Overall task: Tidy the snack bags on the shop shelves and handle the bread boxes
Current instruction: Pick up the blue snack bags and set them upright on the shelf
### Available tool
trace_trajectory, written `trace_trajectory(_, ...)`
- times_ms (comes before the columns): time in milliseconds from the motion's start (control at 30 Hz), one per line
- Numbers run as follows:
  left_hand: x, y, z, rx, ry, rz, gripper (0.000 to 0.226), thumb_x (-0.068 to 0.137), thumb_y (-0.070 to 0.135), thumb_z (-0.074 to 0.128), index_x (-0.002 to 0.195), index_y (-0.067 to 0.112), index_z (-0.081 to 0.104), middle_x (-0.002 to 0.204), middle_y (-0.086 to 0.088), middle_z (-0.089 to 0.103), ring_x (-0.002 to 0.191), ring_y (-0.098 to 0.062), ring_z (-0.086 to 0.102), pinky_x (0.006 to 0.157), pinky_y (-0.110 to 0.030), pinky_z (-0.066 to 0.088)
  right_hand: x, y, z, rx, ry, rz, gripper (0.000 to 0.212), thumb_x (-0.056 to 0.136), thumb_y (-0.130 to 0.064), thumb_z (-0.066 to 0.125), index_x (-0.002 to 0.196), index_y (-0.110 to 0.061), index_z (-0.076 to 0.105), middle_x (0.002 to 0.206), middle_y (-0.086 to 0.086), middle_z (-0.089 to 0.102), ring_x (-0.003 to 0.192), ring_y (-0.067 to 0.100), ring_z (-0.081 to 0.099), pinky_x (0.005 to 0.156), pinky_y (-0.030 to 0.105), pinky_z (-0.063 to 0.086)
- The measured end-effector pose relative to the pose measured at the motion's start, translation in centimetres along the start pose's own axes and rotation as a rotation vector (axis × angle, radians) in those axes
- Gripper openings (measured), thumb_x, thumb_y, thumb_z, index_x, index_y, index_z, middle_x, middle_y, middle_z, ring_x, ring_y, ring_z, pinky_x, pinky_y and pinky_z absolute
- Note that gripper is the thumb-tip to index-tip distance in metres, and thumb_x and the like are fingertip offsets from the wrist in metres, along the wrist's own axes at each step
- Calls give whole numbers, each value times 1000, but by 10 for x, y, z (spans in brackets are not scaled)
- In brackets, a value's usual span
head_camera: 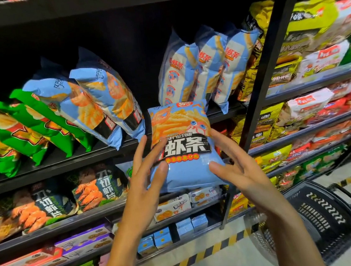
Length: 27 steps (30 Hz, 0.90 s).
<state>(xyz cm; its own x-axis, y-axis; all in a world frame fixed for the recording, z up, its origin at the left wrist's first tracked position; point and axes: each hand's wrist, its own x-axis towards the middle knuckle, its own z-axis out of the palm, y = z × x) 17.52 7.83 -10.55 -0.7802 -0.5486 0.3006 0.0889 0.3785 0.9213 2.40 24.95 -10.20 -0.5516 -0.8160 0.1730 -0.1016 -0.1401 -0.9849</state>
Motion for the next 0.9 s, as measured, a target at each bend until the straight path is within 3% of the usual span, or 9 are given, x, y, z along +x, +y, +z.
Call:
trace_trajectory(67, -3, 5, -2, 23, -57, 56, 40, 106, 40, 50, 146, 35, 54, 168, 25, 16, 153, 5, 19, 113, -17, 30, 0, -3, 0, -38, 45, -34, 53, 99, -21, 60, 150, -30, 49, 146, -26, 56, 140, 1, 49, 115, 42, 47)
trace_trajectory(233, -14, 18, -6, 54, -241, 146, 66, 93, 23, 74, 152, 22, 44, 167, 16, 28, 155, -4, 20, 114, -11, 29, -4, -8, -7, -111, 118, -42, 42, 101, -35, 54, 142, -35, 59, 142, -24, 60, 137, 0, 52, 117, 46, 43)
trace_trajectory(333, -19, 22, -1, 86, -201, 145, 70, 88, 11, 77, 150, 24, 47, 165, 14, 32, 154, -5, 25, 114, -13, 32, -7, -10, -14, -135, 63, -34, 44, 101, -45, 52, 144, -41, 57, 146, -26, 56, 141, 0, 47, 119, 44, 40)
trace_trajectory(467, -26, 29, 6, 115, -93, 154, 66, 86, 18, 76, 147, 29, 51, 158, 21, 43, 150, 0, 32, 114, -10, 30, -13, -13, -31, -219, -40, -115, 49, 100, -49, 57, 147, -39, 53, 158, -25, 43, 149, -5, 31, 116, 17, 35)
trace_trajectory(533, -30, 28, 8, 106, -40, 122, 64, 88, 26, 77, 146, 34, 52, 153, 24, 48, 147, 1, 36, 110, -7, 31, -16, -12, -36, -225, -68, -204, 53, 97, -38, 63, 148, -29, 53, 162, -18, 39, 153, 2, 28, 116, 22, 37)
trace_trajectory(667, -35, 25, 21, -71, 47, 39, 56, 83, 46, 76, 137, 43, 60, 146, 9, 58, 133, -17, 55, 95, -20, 51, -19, -4, -34, -34, -72, -249, 57, 92, -19, 72, 146, -15, 54, 153, -3, 55, 146, 19, 46, 115, 35, 43)
trace_trajectory(800, -38, 24, 36, -170, 91, 19, 63, 84, 51, 76, 138, 23, 61, 139, 3, 64, 126, -18, 62, 92, -18, 52, -19, -1, -33, 8, 43, -230, 48, 87, -30, 73, 133, -15, 66, 135, -1, 69, 129, 20, 62, 102, 32, 54)
trace_trajectory(900, -41, 22, 45, -181, 103, 6, 59, 86, 53, 73, 137, 26, 62, 140, 4, 64, 130, -18, 60, 94, -18, 51, -20, -1, -30, 16, 176, -199, 32, 87, -30, 77, 116, -18, 75, 117, -2, 76, 114, 17, 70, 88, 29, 59)
